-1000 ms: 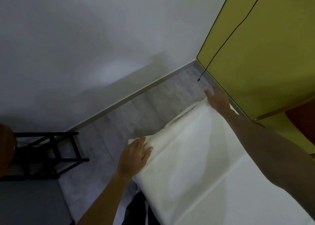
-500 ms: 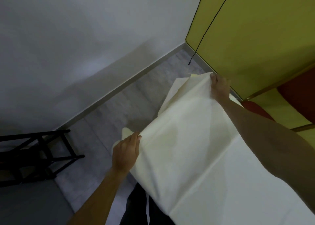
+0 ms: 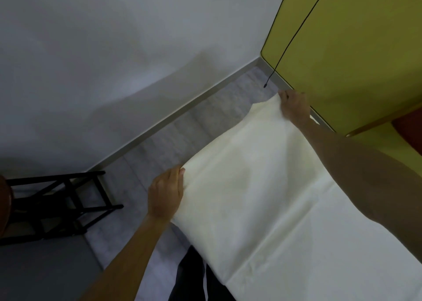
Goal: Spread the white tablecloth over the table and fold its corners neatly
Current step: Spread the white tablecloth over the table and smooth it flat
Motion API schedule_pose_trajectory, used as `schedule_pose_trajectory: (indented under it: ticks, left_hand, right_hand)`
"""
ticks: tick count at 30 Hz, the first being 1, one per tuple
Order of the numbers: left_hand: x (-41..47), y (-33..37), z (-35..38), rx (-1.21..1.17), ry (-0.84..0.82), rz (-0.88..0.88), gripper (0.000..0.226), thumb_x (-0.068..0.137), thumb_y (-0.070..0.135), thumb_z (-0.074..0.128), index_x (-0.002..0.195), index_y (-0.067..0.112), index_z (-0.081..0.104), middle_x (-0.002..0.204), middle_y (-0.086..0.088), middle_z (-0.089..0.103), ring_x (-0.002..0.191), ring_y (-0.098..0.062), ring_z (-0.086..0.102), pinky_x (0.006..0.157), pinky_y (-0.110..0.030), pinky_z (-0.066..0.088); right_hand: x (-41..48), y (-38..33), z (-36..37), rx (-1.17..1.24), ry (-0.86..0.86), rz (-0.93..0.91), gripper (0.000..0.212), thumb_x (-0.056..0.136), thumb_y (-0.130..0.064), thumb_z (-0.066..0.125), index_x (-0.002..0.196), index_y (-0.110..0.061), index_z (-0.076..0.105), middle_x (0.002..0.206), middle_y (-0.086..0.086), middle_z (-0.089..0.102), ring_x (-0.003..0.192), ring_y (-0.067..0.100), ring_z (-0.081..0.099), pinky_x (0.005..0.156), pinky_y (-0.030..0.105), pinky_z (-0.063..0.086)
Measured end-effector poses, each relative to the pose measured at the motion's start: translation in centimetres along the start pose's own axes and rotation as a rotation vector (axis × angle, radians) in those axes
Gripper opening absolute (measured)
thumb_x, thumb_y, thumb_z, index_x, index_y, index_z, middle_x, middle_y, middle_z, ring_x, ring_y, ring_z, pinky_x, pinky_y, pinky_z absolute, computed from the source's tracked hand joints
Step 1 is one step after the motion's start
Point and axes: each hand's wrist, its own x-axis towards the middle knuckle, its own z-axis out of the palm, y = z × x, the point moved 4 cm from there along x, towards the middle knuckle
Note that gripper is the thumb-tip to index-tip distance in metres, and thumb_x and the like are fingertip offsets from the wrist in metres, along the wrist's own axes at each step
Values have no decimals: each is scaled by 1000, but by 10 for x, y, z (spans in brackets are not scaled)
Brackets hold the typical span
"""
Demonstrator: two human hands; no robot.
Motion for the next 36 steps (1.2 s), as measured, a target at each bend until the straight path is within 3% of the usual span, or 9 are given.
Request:
schedule_pose_trajectory:
  ticks: [2, 5, 8, 14, 20, 24, 31, 33, 36]
  left_hand:
    - [-2, -3, 3, -58, -57, -36, 39, 102, 30, 41, 104, 2, 67, 78, -11, 69, 63, -27, 66, 52, -34, 52]
    - [-14, 3, 1, -158, -127, -15, 43, 100, 38, 43, 114, 2, 65, 91, -11, 71, 76, -26, 68, 62, -34, 55]
    - [-31, 11, 3, -210, -182, -19, 50, 99, 44, 43, 120, 3, 64, 104, -12, 72, 88, -25, 69, 69, -35, 58]
    - [-45, 15, 11, -157, -128, 8, 56, 105, 39, 31, 105, 1, 72, 84, -10, 74, 68, -22, 71, 55, -31, 59]
    - [-35, 10, 10, -152, -75, 82, 57, 107, 35, 31, 92, -2, 72, 78, -14, 72, 63, -25, 70, 52, -36, 59]
    - [-29, 13, 4, -135, -46, 80, 55, 107, 35, 32, 99, -2, 72, 80, -12, 74, 65, -23, 72, 56, -33, 61]
    - [-22, 28, 5, -112, -22, 125, 33, 99, 24, 50, 104, -1, 71, 90, -14, 75, 73, -27, 73, 61, -37, 62]
    - [-16, 36, 2, -104, 22, 134, 30, 98, 21, 52, 104, -1, 71, 90, -13, 75, 72, -25, 72, 60, -35, 61]
    - [-6, 42, 4, -90, 28, 120, 30, 100, 22, 51, 102, 1, 72, 88, -11, 74, 71, -24, 71, 61, -34, 60]
  right_hand:
    - [1, 6, -5, 45, -41, 31, 40, 105, -30, 37, 126, -4, 57, 118, 27, 62, 108, 44, 58, 85, 42, 42]
    - [-9, 11, -24, 118, 6, 8, 70, 97, -57, 29, 117, 2, 61, 114, 29, 65, 107, 43, 60, 90, 43, 44]
    - [-27, 26, -33, 109, -8, -25, 68, 96, -54, 34, 121, 3, 59, 119, 29, 64, 112, 43, 60, 95, 45, 43]
    - [-67, 62, -25, 21, 38, -122, 65, 101, -50, 24, 101, 2, 63, 94, 27, 66, 88, 44, 64, 76, 44, 45]
    - [-63, 61, -25, 74, 112, -112, 41, 108, -28, 37, 98, 1, 65, 86, 24, 67, 78, 38, 63, 71, 36, 39]
    - [-60, 60, -29, 55, 141, -129, 40, 109, -25, 37, 106, 3, 65, 93, 27, 70, 83, 43, 65, 80, 44, 47]
    - [-53, 68, -31, -12, 239, -18, 45, 109, -32, 33, 105, 1, 63, 93, 30, 68, 85, 46, 64, 68, 38, 38]
    - [-52, 69, -32, -17, 251, 27, 45, 109, -33, 32, 107, 0, 63, 95, 29, 68, 88, 46, 64, 70, 40, 42]
    - [-43, 71, -28, -13, 136, 112, 49, 108, -36, 29, 113, -1, 63, 105, 28, 67, 100, 45, 62, 79, 45, 48]
